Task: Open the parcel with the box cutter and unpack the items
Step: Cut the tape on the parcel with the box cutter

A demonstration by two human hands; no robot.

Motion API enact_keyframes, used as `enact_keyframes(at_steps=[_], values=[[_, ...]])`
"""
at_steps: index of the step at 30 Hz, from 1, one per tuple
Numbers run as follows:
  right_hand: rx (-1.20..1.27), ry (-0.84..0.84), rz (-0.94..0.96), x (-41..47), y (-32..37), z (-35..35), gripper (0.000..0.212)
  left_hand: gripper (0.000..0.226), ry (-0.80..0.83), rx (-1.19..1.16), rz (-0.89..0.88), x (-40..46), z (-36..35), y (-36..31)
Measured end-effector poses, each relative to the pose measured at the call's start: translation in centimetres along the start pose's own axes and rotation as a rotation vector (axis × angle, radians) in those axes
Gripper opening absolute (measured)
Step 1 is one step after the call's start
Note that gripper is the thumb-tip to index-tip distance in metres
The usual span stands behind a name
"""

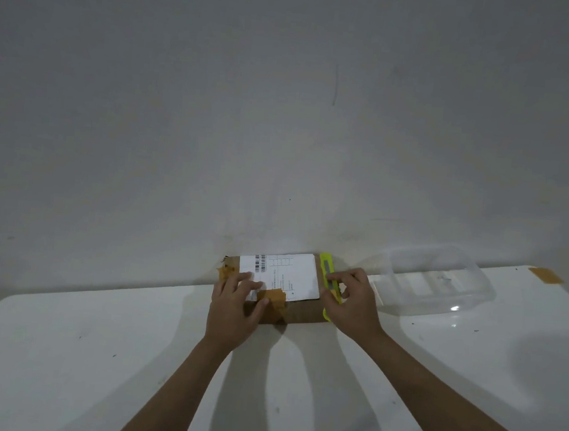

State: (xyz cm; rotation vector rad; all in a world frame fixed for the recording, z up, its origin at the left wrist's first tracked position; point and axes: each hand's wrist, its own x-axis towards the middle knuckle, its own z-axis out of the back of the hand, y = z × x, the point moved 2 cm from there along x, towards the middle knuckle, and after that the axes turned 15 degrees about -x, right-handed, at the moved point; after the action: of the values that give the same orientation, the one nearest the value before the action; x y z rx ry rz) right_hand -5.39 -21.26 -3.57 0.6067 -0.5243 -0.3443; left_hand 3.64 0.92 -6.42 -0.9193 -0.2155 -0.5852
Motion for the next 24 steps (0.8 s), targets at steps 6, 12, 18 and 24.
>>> enact_keyframes(at_steps=[6, 12, 18, 24], values=[[0.096, 0.130, -0.059, 1.5, -0.5, -1.4, 0.021, 0.053, -0.067, 0.037, 0.133, 0.0, 0.3, 0.0], [0.195, 0.253, -0.098, 1.5, -0.1, -1.5, 0.025, 0.061, -0.018, -0.176, 0.275, -0.1, 0.7, -0.3], [0.233, 0.232, -0.072, 0.0, 0.4, 0.5, 0.025, 0.056, -0.065, -0.110, 0.226, -1.6, 1.9, -3.2], [0.238, 0.280, -0.058, -4.0, 0.7, 3.2, 0.026, 0.059, -0.070, -0.091, 0.263, -6.3, 2.8, -5.9]])
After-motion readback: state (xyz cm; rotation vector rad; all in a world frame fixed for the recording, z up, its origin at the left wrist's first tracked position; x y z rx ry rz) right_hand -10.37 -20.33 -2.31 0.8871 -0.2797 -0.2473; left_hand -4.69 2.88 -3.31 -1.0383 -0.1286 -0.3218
